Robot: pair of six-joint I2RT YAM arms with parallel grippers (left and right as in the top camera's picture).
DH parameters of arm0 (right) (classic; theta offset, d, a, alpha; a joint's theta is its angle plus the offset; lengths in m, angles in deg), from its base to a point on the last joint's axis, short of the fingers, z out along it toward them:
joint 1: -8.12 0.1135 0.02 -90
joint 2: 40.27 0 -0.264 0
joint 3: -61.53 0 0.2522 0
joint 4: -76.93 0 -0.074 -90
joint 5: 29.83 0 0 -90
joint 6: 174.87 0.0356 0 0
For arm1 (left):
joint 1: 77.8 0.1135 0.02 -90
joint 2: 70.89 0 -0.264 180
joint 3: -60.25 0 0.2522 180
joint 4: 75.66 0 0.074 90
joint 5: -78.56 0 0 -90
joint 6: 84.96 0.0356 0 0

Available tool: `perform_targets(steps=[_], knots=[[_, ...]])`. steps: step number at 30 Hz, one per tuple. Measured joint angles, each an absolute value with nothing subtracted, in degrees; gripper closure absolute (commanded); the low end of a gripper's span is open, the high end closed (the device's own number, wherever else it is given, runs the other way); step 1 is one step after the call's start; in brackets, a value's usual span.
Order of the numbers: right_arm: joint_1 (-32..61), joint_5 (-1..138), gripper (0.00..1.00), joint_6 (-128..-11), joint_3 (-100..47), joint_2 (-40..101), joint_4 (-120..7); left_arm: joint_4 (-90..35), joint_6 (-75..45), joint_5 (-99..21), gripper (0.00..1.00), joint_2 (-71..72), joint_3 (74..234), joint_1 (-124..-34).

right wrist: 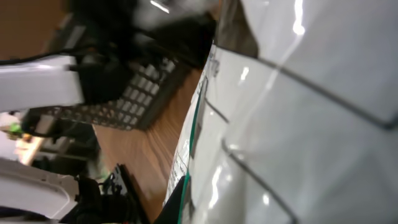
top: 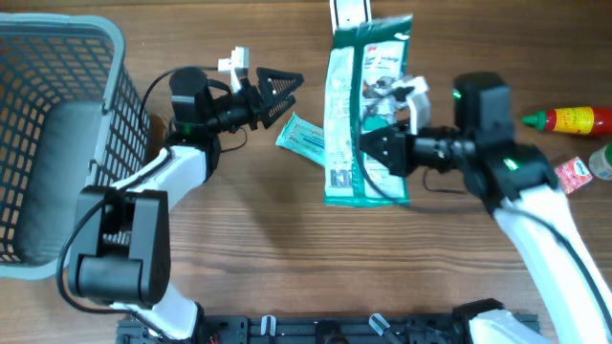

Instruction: Scan the item barcode

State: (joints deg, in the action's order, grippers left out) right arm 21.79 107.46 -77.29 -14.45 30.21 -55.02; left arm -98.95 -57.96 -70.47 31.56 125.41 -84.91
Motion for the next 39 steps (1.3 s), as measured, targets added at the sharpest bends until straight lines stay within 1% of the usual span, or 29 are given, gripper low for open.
perform_targets(steps=[4,7,9,11,14,16,20,23,28,31,34,39], knots=[[21.79,107.17,0.95,-77.64,-14.47,21.75,-54.96,-86.56,-52.06,-67.51,0.01,29.51,125.36,-86.47],[21.79,107.0,0.96,-78.32,-14.47,17.64,-54.06,-73.53,-45.78,-60.83,0.01,25.51,125.23,-88.94],[21.79,106.98,0.95,-79.66,-14.47,16.16,-53.04,-63.68,-41.19,-52.7,0.0,20.83,125.21,-91.38],[21.79,106.98,0.95,-81.49,-14.47,15.5,-52.1,-56.64,-37.06,-44.0,0.0,15.5,125.06,-93.87],[21.79,106.84,0.95,-84.35,-14.45,15.48,-51.59,-50.74,-32.67,-31.58,0.0,8.07,125.1,-97.04],[21.79,106.89,0.95,-85.75,-14.45,15.54,-52.03,-48.38,-30.18,-22.62,0.0,3.43,125.12,-98.71],[21.79,109.49,0.96,-86.67,-14.45,15.54,-52.77,-47.26,-27.97,-12.15,0.0,-0.65,125.12,-99.6],[21.79,112.51,0.95,-86.15,-14.45,15.54,-52.86,-47.09,-27.16,-8.22,0.0,-0.79,125.12,-99.62],[21.79,114.14,0.95,-86.34,-14.45,15.54,-51.64,-46.8,-26.7,-5.77,0.0,-0.76,125.12,-99.62],[21.79,110.06,0.95,-88.33,-14.45,15.61,-51.35,-46.3,-26.68,-5.22,0.0,-0.76,125.12,-99.62],[21.79,101.6,0.95,-91.24,-14.45,16.59,-53.08,-45.36,-26.64,-5.03,0.0,-0.76,125.12,-99.62],[21.79,90.85,0.96,-94.5,-14.47,23.96,-61.73,-43.94,-26.48,-4.81,0.0,-0.72,125.12,-99.62]])
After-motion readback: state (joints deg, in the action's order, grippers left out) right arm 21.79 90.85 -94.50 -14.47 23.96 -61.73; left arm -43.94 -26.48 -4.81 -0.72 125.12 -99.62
